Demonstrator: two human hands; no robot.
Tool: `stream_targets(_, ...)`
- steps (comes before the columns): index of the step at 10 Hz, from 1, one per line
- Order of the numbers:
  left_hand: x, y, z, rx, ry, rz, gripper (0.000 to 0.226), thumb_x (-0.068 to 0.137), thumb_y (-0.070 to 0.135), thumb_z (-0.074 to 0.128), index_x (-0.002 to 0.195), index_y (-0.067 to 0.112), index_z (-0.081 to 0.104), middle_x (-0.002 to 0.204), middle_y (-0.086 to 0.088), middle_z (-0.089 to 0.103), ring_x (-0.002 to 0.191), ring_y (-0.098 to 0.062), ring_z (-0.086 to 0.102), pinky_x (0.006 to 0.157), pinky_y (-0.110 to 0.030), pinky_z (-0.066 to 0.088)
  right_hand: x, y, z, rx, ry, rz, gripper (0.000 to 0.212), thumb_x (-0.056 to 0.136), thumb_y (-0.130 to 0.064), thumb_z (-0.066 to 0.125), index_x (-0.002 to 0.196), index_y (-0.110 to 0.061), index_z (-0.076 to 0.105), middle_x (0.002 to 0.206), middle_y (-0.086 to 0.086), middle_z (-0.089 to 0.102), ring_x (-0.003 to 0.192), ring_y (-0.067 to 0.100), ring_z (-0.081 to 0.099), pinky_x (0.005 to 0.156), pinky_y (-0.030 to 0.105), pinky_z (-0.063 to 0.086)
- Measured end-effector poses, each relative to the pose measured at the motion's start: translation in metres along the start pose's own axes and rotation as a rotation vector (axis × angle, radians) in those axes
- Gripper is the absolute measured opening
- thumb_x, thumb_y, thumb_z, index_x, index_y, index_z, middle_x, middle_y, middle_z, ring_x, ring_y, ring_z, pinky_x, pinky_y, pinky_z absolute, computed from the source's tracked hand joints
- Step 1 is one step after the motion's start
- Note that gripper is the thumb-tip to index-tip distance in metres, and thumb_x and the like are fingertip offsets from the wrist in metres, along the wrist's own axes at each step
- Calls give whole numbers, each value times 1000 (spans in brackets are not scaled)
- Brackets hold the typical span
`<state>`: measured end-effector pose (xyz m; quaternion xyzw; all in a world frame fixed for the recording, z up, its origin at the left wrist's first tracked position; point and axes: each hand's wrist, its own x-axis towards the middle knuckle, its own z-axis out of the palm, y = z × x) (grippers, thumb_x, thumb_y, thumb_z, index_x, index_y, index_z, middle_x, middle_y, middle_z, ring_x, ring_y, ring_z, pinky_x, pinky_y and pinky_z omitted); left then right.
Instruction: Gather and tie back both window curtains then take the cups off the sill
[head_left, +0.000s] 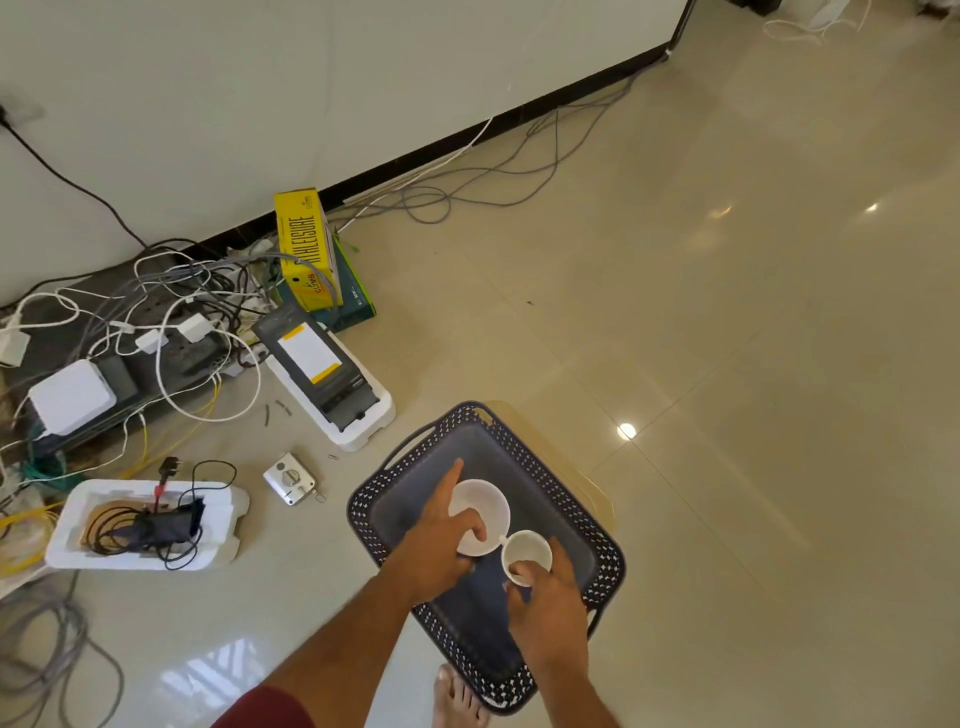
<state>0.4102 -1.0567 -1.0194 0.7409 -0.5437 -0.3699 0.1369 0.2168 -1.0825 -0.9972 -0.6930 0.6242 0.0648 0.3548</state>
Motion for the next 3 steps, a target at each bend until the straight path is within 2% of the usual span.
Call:
stream_targets(1,-10,3,3,14,56,26,45,85,16,84,118,38,64,173,20,-29,162,-25,24,94,-34,63,-12,-5,-7,22,-11,-10,53,100,-35,76,149,-29,59,182,-2,3,147,19,57,111,26,53)
stream_targets(2,-32,18,-13,-86,117,39,49,89,21,80,127,41,59,173,20,-31,167,-21,2,111,-31,54,-28,-20,-21,33,27,-11,56,96,-37,78,148,-31,59,183,3,0,158,24,44,116,33,49)
stream_targets(3,-61,38,-27,-95,109,36,59,95,37,73,146,42,44,173,15,-32,166,-19,-15,128,-37,31,-47,-17,-15,79,109,-88,72,66,-36,101,132,-25,73,175,11,30,137,37,66,97,44,63)
